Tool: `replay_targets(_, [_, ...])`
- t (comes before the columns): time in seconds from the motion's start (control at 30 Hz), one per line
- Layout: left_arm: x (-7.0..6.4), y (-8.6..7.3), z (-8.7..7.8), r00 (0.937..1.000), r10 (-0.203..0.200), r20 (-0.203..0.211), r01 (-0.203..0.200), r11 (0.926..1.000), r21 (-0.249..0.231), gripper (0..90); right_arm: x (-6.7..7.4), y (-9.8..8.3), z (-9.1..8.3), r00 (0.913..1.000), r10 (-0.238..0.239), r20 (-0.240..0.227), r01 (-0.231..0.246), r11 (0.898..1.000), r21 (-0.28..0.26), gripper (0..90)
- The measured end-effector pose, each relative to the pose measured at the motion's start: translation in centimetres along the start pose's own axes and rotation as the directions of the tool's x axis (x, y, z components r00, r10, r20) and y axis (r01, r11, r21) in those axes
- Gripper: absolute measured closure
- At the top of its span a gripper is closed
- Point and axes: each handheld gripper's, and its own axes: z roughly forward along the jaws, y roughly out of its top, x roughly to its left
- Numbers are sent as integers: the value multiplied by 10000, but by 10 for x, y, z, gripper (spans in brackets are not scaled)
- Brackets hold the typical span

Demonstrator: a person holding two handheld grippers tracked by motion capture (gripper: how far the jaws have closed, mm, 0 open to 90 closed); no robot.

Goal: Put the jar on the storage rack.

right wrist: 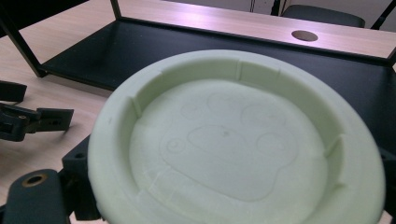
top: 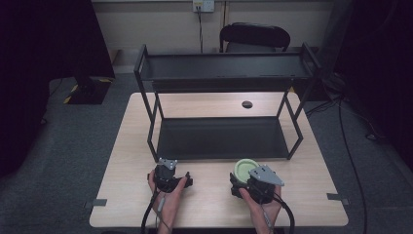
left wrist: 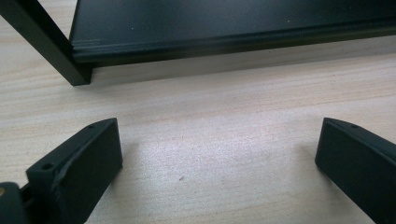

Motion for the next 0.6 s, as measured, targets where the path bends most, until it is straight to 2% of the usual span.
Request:
replay_targets(0.3, [0, 0, 0, 10000, 0, -1, 0, 10000, 0, 2, 1, 6, -2, 9996, -271, -58, 271, 9996, 107, 109])
replay_targets(0.6, [0, 0, 0, 10000, 2, -1, -2, 10000, 0, 2, 1, 12, 0, 9995, -294, -83, 295, 9995, 125, 109])
